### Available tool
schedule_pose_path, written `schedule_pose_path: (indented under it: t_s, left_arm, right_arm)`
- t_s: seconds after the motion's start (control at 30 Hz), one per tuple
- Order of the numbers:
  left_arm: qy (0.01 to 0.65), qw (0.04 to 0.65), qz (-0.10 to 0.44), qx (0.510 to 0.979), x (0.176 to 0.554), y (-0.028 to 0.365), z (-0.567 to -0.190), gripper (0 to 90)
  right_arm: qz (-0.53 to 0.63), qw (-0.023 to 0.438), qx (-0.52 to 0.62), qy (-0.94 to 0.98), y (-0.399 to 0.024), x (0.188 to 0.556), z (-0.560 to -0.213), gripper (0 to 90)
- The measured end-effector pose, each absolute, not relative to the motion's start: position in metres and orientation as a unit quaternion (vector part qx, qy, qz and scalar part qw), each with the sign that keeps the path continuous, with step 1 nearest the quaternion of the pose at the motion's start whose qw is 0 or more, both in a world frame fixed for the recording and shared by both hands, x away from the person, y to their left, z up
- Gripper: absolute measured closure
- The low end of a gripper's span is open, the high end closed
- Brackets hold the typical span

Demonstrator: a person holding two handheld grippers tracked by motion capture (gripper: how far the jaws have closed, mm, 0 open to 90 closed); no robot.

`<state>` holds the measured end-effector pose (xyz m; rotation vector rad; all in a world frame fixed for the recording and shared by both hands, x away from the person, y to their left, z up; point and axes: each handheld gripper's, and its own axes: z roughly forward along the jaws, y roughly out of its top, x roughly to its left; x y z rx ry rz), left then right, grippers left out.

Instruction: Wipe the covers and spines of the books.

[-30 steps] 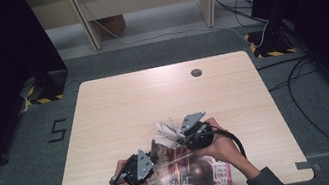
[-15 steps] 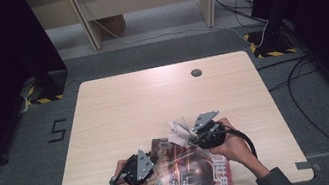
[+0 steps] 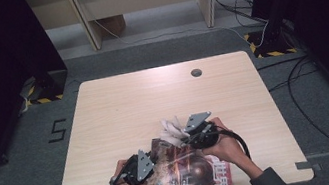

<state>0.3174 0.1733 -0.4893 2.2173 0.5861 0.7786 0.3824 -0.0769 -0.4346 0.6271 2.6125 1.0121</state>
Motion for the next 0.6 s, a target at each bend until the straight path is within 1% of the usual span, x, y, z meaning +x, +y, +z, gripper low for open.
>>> schedule_pose_path:
  t_s: [0.13, 0.2, 0.6]
  left_arm:
    - [0.224, 0.351, 0.302, 0.857, 0.317, 0.173, -0.489, 70.7]
    - [0.223, 0.352, 0.304, 0.856, 0.317, 0.173, -0.489, 70.7]
    - [0.223, 0.352, 0.304, 0.857, 0.317, 0.173, -0.488, 70.5]
  right_arm:
    - [0.340, 0.145, 0.208, 0.906, -0.073, 0.382, -0.434, 77.5]
    - [0.343, 0.142, 0.211, 0.904, -0.076, 0.383, -0.435, 77.6]
    - [0.316, 0.140, 0.251, 0.904, -0.115, 0.391, -0.449, 77.3]
